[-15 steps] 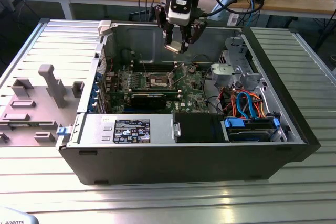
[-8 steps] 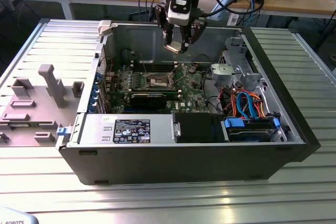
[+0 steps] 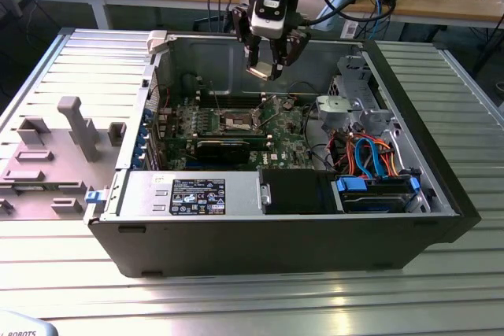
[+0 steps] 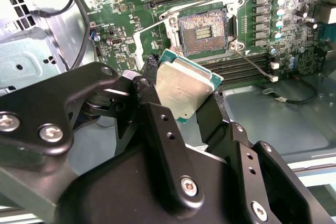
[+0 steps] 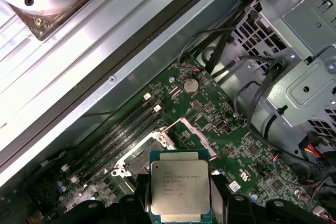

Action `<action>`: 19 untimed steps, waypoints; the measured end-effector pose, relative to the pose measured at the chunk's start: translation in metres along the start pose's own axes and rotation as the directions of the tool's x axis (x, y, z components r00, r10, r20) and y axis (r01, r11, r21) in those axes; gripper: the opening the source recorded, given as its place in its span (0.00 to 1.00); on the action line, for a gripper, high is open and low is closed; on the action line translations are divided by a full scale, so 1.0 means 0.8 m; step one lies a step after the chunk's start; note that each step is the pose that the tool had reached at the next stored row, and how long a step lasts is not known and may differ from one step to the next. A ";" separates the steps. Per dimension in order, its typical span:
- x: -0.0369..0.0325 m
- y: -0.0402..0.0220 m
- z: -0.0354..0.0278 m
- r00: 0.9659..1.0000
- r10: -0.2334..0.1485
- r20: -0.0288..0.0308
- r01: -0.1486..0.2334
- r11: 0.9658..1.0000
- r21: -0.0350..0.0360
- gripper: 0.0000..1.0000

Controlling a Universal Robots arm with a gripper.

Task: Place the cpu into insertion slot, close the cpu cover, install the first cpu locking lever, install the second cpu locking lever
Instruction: 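Place the cpu into insertion slot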

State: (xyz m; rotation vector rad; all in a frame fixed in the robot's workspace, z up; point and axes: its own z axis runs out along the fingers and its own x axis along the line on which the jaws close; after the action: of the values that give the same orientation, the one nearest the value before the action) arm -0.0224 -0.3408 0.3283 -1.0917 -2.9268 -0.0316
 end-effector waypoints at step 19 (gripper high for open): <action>0.0000 0.0000 0.0005 1.000 0.025 0.000 -0.025 1.000 -0.001 0.54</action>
State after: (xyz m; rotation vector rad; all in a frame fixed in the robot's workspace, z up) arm -0.0224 -0.3408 0.3279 -1.1281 -2.9132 -0.0318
